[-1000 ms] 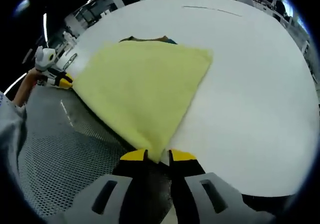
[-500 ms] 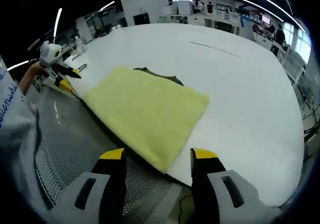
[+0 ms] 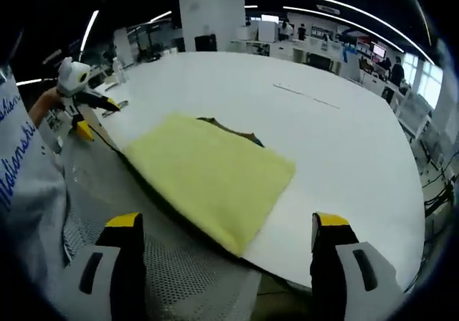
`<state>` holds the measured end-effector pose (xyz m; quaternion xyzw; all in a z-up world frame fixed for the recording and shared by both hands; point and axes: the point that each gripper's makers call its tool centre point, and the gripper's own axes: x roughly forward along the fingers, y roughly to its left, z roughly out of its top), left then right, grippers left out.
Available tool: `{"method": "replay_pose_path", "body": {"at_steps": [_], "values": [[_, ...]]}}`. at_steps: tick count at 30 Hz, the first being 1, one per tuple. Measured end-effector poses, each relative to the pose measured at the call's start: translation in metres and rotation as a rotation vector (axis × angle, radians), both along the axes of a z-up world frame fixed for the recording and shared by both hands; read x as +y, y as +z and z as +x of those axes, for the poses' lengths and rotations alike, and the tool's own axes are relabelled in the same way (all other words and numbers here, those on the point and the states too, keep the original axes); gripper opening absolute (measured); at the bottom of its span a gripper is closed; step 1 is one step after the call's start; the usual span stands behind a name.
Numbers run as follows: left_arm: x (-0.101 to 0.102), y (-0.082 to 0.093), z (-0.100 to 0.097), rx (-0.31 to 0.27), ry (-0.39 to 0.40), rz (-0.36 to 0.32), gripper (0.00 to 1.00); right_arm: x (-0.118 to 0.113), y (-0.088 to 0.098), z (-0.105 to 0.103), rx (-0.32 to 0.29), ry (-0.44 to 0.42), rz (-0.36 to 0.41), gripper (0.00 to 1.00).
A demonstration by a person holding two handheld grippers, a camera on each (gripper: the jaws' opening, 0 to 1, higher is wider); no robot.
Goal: Fold the garment on the visible template until the final outline fits inside the template.
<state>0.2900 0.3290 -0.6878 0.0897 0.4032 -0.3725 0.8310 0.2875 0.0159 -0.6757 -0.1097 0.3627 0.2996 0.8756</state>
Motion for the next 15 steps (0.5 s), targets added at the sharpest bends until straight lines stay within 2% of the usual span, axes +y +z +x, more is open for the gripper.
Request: {"method": "replay_pose_path", "body": {"at_steps": [7, 15], "values": [[-0.003, 0.008, 0.004, -0.018, 0.009, -0.032, 0.99, 0.003, -0.004, -0.004, 0.028, -0.007, -0.003, 1.0], [0.0, 0.017, -0.001, -0.013, -0.003, -0.022, 1.0, 0.001, 0.004, 0.004, -0.008, -0.065, 0.017, 1.0]]}}
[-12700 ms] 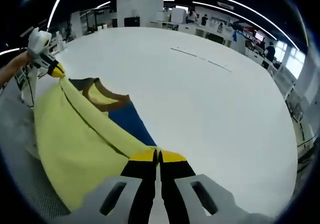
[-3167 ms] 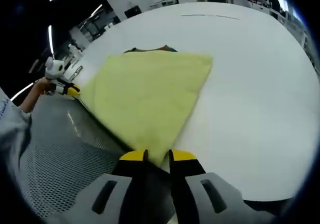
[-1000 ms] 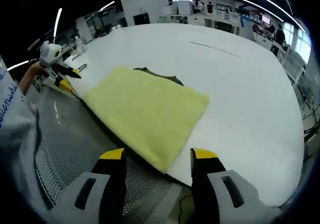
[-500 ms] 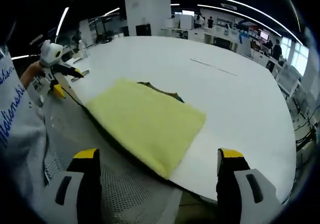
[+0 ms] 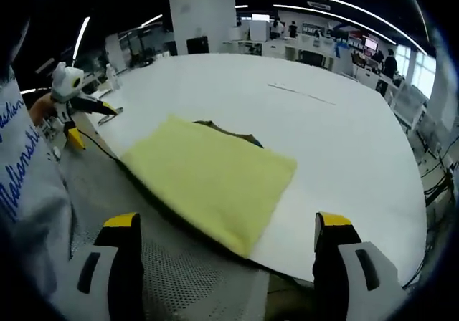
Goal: Fold the garment on the visible template until the final outline fits inside the template.
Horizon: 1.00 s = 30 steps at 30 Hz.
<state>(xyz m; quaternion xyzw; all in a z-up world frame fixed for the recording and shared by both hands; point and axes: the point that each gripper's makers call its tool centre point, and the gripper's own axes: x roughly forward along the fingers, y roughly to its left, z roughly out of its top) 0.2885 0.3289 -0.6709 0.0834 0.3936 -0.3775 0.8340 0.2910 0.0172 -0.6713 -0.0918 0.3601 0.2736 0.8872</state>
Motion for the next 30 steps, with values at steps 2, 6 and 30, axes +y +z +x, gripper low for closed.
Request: {"method": "replay_pose_path", "body": {"at_steps": [2, 6, 30], "values": [[0.0, 0.007, 0.001, -0.022, 0.006, -0.011, 1.0, 0.001, 0.002, -0.001, -0.006, -0.002, -0.005, 1.0], [0.003, 0.017, 0.003, -0.041, 0.025, -0.019, 1.0, 0.004, 0.007, -0.002, -0.004, 0.004, -0.008, 1.0], [0.012, 0.033, 0.012, -0.121, 0.064, 0.021, 1.0, 0.004, 0.017, 0.008, -0.019, 0.059, -0.056, 1.0]]}}
